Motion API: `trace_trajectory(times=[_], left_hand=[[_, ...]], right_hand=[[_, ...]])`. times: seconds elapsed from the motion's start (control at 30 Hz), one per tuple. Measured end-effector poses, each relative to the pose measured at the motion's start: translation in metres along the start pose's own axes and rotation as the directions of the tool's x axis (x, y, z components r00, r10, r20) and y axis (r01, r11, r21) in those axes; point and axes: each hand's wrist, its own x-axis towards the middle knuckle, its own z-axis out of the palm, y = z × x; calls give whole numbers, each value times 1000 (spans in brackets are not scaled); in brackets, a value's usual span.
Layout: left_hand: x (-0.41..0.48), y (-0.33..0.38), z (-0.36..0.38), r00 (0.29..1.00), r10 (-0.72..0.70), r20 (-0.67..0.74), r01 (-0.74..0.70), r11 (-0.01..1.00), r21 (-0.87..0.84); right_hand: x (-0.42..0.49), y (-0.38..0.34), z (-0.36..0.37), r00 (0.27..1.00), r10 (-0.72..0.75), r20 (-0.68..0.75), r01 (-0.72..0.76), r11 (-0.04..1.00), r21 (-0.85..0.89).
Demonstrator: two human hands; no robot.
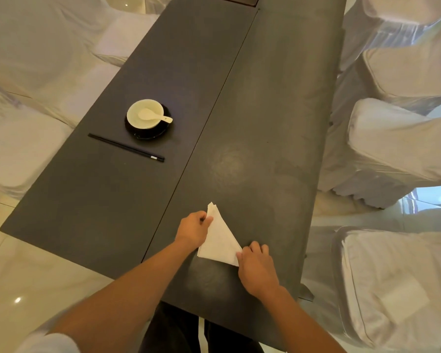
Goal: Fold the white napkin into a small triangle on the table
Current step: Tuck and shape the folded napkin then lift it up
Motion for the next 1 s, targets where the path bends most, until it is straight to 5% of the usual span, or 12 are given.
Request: trace_trajectory(times=[0.4,0.6,0.73,1.0], left_hand=[[3,7,-5,999,-46,23,47,997,-65],[-23,-13,-12,991,-128,49,137,935,-326],[-51,-37,-9,980,-161,118,187,948,-259],[-58,-43,3,989,-145,-11,145,989,-27]], right_hand=[[4,-14,8,980,187,-75,-183,982,55],[4,-9,3,985,172,-9,-170,976,133],[1,-9,3,985,169,-36,-163,979,122],[-1,-2,1,988,150,-43,-140,973,181]])
